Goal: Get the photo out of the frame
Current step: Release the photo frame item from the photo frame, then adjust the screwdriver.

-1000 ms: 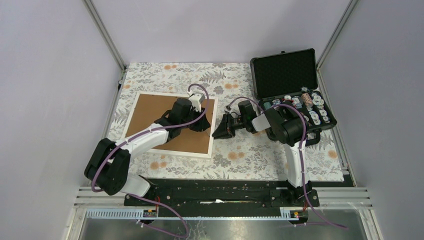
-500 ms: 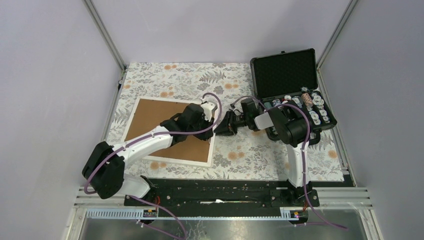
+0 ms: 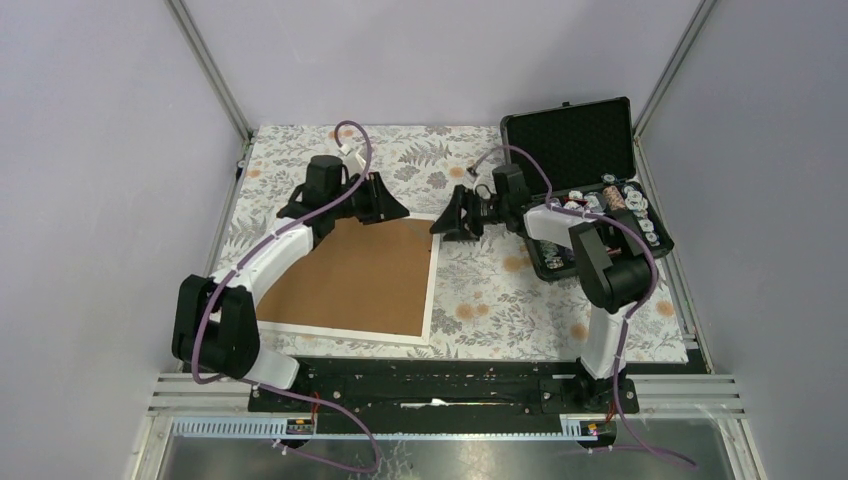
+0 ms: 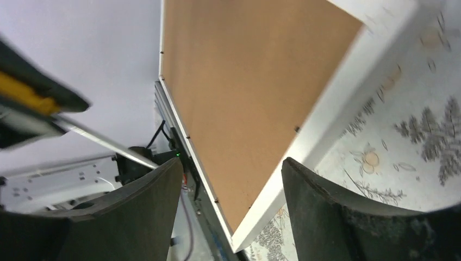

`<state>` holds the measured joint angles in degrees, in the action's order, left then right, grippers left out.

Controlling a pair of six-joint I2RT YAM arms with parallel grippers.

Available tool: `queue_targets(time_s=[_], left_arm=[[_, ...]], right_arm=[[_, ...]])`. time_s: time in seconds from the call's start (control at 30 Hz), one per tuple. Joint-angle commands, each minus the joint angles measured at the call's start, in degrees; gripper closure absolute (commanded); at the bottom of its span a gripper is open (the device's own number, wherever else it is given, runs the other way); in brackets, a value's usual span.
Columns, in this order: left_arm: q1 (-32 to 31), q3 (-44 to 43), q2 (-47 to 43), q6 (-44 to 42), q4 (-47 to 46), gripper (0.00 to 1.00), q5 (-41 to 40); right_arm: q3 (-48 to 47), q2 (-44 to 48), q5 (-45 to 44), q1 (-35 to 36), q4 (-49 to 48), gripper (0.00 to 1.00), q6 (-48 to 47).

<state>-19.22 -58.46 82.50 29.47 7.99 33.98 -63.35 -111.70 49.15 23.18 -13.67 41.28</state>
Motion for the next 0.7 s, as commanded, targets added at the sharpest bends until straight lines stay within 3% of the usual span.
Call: queue_targets(time_s=[0.0, 0.13, 0.27, 0.5, 0.6, 0.67], left_arm=[[1.64, -1.92, 1.53, 9.61, -9.2, 1.0, 12.19], [3.13, -1.54, 2.93, 14.1, -13.46, 1.0, 15.12], [3.7, -1.92, 4.19, 16.09, -16.2, 1.0, 16.72], [4.5, -3.5, 7.35, 18.17, -17.95, 1.0, 19.6], [4.79, -3.75, 8.04, 18.93, -19.03, 1.0, 20.38], [5.17, -3.85, 8.23, 19.27, -19.8, 1.0, 20.87]], right_arm=[[-4.31, 7.1, 2.37, -0.2, 3.12, 0.24, -16.58], [-7.26, 9.51, 5.2, 0.38, 5.9, 0.22, -24.83], [-11.81, 9.55, 5.41, 2.98, 14.76, 0.22, -35.2], [-16.33, 7.98, 4.67, 5.83, 19.7, 0.27, -41.78], [-18.35, 7.08, 4.41, 7.09, 22.31, 0.34, -45.79], [-20.52, 5.88, 3.36, 7.74, 25.12, 0.49, -48.02]])
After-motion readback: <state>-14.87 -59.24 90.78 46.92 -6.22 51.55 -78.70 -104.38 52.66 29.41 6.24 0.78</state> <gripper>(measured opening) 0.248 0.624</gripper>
